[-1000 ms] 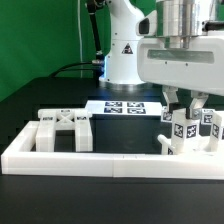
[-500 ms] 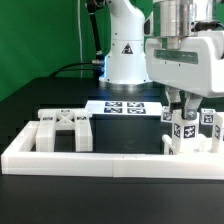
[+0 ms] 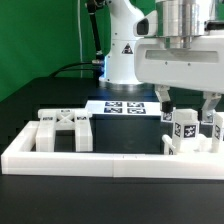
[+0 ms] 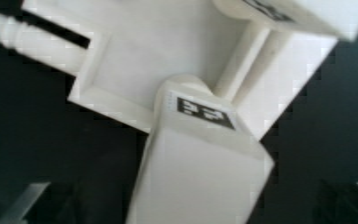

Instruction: Assemble chair

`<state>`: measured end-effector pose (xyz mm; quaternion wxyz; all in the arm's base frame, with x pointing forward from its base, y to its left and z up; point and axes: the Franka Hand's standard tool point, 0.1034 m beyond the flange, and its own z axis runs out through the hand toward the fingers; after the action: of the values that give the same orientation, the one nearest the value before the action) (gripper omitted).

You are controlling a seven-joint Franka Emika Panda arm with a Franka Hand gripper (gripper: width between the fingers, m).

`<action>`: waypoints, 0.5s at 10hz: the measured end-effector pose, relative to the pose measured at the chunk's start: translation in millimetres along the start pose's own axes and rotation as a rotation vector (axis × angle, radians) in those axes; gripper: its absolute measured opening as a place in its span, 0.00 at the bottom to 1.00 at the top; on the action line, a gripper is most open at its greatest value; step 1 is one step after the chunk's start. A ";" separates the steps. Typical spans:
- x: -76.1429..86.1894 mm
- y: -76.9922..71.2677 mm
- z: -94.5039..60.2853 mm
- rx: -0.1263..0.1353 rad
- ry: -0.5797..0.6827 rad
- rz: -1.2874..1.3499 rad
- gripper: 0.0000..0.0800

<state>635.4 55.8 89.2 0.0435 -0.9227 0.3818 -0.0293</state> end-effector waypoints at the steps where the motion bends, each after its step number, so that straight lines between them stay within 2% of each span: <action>1: -0.7 -0.5 0.1 0.000 0.000 -0.106 0.81; 3: -2.3 1.4 2.7 0.001 0.003 -0.369 0.81; 5: -4.8 1.1 4.3 -0.001 0.003 -0.511 0.81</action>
Offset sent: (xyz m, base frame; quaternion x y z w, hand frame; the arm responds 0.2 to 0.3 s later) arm -0.0073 0.0036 -0.0057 0.0010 0.0122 -0.2493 0.9684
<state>631.6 58.6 84.7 0.0335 -0.9893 0.1362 -0.0406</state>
